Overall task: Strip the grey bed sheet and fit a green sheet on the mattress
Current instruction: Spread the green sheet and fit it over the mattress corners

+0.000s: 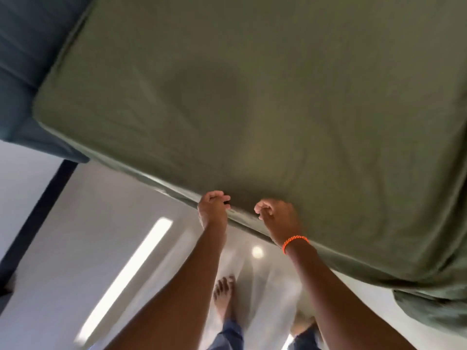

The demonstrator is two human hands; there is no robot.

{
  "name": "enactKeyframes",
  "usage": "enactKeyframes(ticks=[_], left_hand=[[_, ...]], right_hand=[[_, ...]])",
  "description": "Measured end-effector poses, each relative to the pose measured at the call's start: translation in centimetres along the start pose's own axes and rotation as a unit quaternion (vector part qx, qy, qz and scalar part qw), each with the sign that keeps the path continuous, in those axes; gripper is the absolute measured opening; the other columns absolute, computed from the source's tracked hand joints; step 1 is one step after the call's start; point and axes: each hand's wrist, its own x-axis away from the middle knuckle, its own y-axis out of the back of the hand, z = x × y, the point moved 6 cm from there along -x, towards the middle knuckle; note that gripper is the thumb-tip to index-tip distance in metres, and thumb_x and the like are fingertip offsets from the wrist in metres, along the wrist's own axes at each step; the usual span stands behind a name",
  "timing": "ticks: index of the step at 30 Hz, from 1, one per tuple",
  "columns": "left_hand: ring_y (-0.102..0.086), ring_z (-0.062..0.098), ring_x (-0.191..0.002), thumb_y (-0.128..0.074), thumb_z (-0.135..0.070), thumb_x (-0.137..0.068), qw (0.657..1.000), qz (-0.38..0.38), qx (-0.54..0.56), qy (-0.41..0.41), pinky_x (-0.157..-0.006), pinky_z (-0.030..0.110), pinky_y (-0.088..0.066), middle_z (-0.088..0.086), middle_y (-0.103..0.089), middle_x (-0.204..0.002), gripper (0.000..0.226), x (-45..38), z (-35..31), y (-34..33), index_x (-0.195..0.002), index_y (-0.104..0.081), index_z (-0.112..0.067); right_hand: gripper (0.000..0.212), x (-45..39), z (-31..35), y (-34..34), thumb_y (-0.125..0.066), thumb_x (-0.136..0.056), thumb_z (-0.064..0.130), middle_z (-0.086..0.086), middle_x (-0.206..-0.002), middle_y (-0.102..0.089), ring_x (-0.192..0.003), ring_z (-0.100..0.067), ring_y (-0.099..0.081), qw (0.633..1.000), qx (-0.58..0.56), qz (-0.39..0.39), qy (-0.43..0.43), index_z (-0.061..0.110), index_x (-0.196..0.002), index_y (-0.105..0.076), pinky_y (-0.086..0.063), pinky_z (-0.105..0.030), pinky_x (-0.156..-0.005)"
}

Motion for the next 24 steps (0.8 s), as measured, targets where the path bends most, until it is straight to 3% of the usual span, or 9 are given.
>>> enactKeyframes(ticks=[6, 9, 11, 13, 15, 17, 19, 21, 24], left_hand=[[-0.065, 0.027, -0.089, -0.060, -0.018, -0.080, 0.997, -0.071, 0.010, -0.021, -0.083, 0.042, -0.053, 0.005, -0.073, -0.101, 0.027, -6.6, -4.5, 8.3, -0.105, -0.064, -0.026], [-0.060, 0.025, -0.102, -0.056, -0.034, -0.067, 0.995, -0.072, 0.075, 0.007, -0.098, 0.048, -0.051, 0.007, -0.065, -0.118, 0.059, -8.9, -6.0, 11.5, -0.124, -0.062, -0.021], [-0.058, 0.024, -0.094, -0.063, -0.041, -0.053, 0.985, -0.069, 0.155, 0.038, -0.090, 0.042, -0.049, 0.006, -0.061, -0.108, 0.063, -10.1, -7.3, 13.0, -0.113, -0.060, -0.022], [-0.055, 0.021, -0.081, -0.070, -0.029, -0.071, 0.974, -0.072, 0.209, 0.050, -0.078, 0.035, -0.047, 0.004, -0.057, -0.094, 0.038, -11.0, -9.1, 14.6, -0.105, -0.055, -0.021], [-0.063, 0.019, -0.092, -0.054, -0.020, -0.105, 0.969, -0.070, 0.222, 0.075, -0.088, 0.038, -0.052, 0.002, -0.061, -0.105, 0.017, -12.6, -9.6, 15.9, -0.122, -0.054, -0.017], [-0.065, 0.025, -0.114, -0.047, -0.029, -0.112, 0.961, -0.042, 0.247, 0.116, -0.104, 0.043, -0.053, 0.005, -0.063, -0.128, 0.030, -14.1, -9.3, 16.5, -0.138, -0.053, -0.015], [-0.060, 0.030, -0.127, -0.043, -0.040, -0.112, 0.951, -0.016, 0.267, 0.155, -0.113, 0.048, -0.048, 0.009, -0.061, -0.139, 0.043, -15.8, -9.2, 16.7, -0.143, -0.052, -0.012], [-0.058, 0.029, -0.128, -0.038, -0.048, -0.112, 0.940, -0.019, 0.288, 0.182, -0.113, 0.048, -0.047, 0.009, -0.062, -0.137, 0.050, -17.2, -9.0, 16.8, -0.139, -0.054, -0.009], [-0.063, 0.027, -0.122, -0.036, -0.055, -0.110, 0.928, -0.033, 0.311, 0.204, -0.109, 0.048, -0.050, 0.006, -0.067, -0.133, 0.056, -19.8, -8.4, 17.0, -0.135, -0.061, -0.011]], right_hand=[[0.036, -4.0, 8.8, -9.8, -0.057, -0.090, 0.006, 0.008, -0.107, -0.077, -0.096, -0.007, -0.073, 0.991, -0.129, 0.007, 0.017, 0.021, -0.119, -0.074, -0.059, -0.037, -0.093], [0.029, -6.1, 11.9, -13.5, -0.064, -0.089, 0.004, 0.006, -0.102, -0.079, -0.097, -0.009, -0.074, 0.973, -0.229, 0.026, -0.022, 0.021, -0.108, -0.079, -0.058, -0.035, -0.093], [0.019, -7.2, 13.9, -15.4, -0.069, -0.088, 0.012, 0.007, -0.100, -0.080, -0.097, -0.009, -0.074, 0.963, -0.263, 0.048, -0.037, 0.020, -0.098, -0.083, -0.056, -0.032, -0.089], [0.024, -8.5, 15.6, -17.9, -0.065, -0.092, 0.011, 0.006, -0.108, -0.079, -0.102, -0.008, -0.072, 0.957, -0.272, 0.080, -0.059, 0.015, -0.109, -0.081, -0.056, -0.033, -0.091], [0.032, -9.5, 16.8, -20.6, -0.058, -0.097, 0.004, 0.001, -0.114, -0.073, -0.106, -0.012, -0.067, 0.942, -0.294, 0.115, -0.115, 0.010, -0.124, -0.074, -0.055, -0.032, -0.089], [0.038, -9.9, 17.5, -23.1, -0.052, -0.100, -0.001, -0.005, -0.122, -0.067, -0.110, -0.015, -0.062, 0.895, -0.373, 0.123, -0.212, 0.009, -0.134, -0.067, -0.054, -0.029, -0.079], [0.040, -10.0, 18.0, -25.6, -0.046, -0.104, 0.001, -0.007, -0.137, -0.060, -0.125, -0.020, -0.057, 0.812, -0.493, 0.109, -0.293, 0.008, -0.141, -0.059, -0.054, -0.032, -0.081], [0.032, -10.0, 17.4, -28.0, -0.039, -0.110, 0.014, -0.008, -0.136, -0.059, -0.136, -0.025, -0.052, 0.706, -0.598, 0.092, -0.367, 0.009, -0.135, -0.058, -0.051, -0.039, -0.089], [0.031, -11.5, 15.9, -30.4, -0.035, -0.108, 0.013, -0.015, -0.119, -0.069, -0.123, -0.031, -0.062, 0.547, -0.725, -0.024, -0.419, 0.006, -0.121, -0.063, -0.054, -0.045, -0.089]])
